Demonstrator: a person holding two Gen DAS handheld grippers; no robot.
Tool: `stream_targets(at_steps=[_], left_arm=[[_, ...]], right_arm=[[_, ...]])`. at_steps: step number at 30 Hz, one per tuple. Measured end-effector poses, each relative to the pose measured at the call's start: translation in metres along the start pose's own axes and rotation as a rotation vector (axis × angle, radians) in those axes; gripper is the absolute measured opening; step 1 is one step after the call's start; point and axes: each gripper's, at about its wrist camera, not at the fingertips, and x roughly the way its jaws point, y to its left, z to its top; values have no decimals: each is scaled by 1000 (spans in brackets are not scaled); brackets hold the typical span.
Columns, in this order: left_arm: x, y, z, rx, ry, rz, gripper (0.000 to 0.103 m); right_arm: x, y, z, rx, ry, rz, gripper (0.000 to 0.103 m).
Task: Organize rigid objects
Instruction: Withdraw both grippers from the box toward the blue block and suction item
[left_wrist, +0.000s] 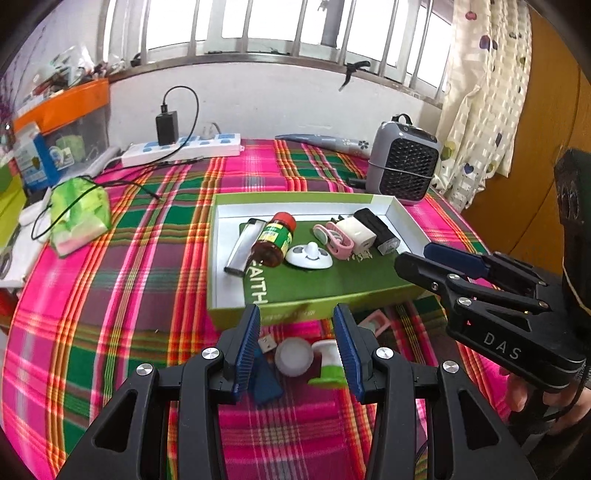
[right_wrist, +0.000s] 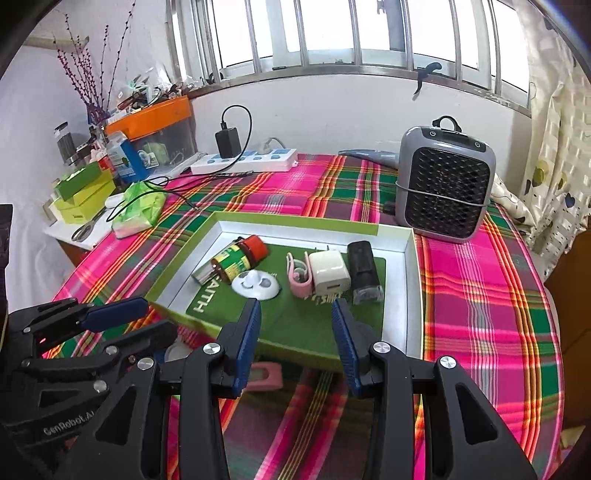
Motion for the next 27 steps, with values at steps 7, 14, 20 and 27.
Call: stream_targets(at_steps=[7, 14, 20, 27], left_arm=[[-13, 23, -14, -51, -4, -2, 40], [-14, 47, -27, -109, 4, -10, 40], [-14, 64, -38, -146, 15, -31, 40], [-13, 75, -45, -168, 33, -43, 40]], right_arm=[[-5, 4, -16, 22, 12, -4, 41], [-9, 14, -29, 16, 22, 15, 41], [-10, 33, -38, -39, 23, 87, 41], [-8, 59, -43, -146, 11, 161, 51]])
